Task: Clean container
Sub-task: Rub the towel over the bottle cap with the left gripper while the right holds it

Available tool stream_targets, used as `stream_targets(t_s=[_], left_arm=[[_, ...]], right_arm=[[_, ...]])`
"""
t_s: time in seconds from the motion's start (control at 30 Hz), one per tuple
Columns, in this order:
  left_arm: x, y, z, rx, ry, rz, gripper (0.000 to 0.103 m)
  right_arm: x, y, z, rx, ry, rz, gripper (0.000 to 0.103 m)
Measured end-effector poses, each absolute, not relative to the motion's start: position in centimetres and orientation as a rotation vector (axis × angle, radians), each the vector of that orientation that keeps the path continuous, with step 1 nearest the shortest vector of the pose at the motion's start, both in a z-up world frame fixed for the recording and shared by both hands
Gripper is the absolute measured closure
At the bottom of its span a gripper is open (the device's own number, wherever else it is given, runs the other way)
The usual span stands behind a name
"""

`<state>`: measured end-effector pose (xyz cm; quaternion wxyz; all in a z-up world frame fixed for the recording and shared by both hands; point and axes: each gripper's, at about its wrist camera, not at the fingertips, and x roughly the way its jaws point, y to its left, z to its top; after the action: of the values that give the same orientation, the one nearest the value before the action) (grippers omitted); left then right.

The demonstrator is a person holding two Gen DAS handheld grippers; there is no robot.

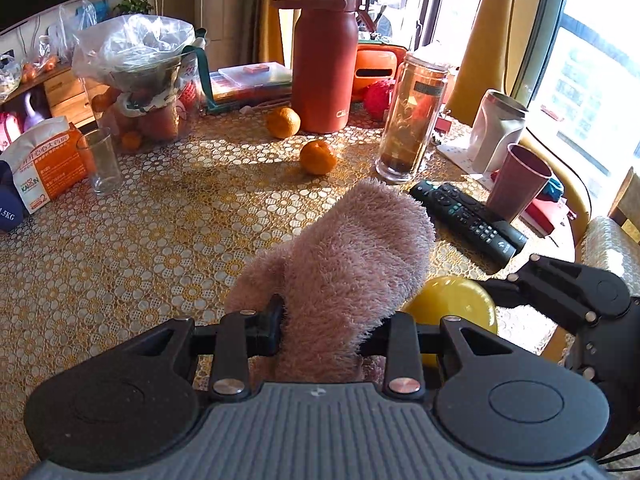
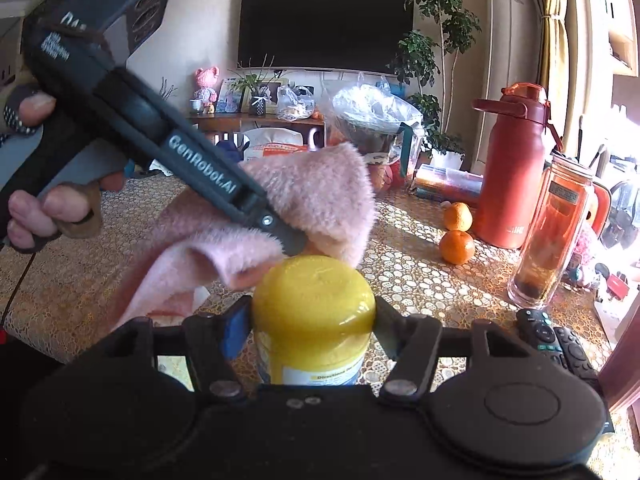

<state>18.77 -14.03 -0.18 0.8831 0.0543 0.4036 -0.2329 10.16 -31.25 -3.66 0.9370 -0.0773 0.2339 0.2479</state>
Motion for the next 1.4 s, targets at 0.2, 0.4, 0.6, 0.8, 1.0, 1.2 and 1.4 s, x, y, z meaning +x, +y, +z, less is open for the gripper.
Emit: stream_targets(t_s=[0.2, 0.4, 0.6, 0.8, 1.0, 1.2, 1.4], left_arm=[[17.7, -13.3, -3.0, 0.282, 0.844, -0.396, 0.071], [14.1, -14.8, -2.4, 0.447, 0.718, -0.430, 0.071], [12.1, -17.0, -2.1, 0.494, 0.668, -0.498, 0.071], [12.8, -17.8, -4.4, 0.549, 0.700, -0.475, 0.072], [13.0, -17.8, -5.9, 0.608, 0.726, -0.454, 0.072], [12.5, -18.2, -6.5, 0.631, 0.725, -0.453, 0.072], [12.5, -18.3, -6.5, 0.610, 0.735, -0.446, 0.072]], right_arm=[[11.0, -33.0, -3.5, -0.042, 0.508, 0.476, 0.041], [11.9, -33.1, -3.3, 0.013, 0.514, 0.447, 0.041], [13.2, -33.6, -3.3, 0.118, 0.539, 0.431, 0.041], [13.5, -33.8, -3.5, 0.210, 0.559, 0.443, 0.041], [13.9, -35.7, -4.7, 0.301, 0.575, 0.423, 0.041], [13.0, -38.4, -5.4, 0.351, 0.558, 0.425, 0.037], [11.5, -40.8, -6.3, 0.320, 0.602, 0.479, 0.034]])
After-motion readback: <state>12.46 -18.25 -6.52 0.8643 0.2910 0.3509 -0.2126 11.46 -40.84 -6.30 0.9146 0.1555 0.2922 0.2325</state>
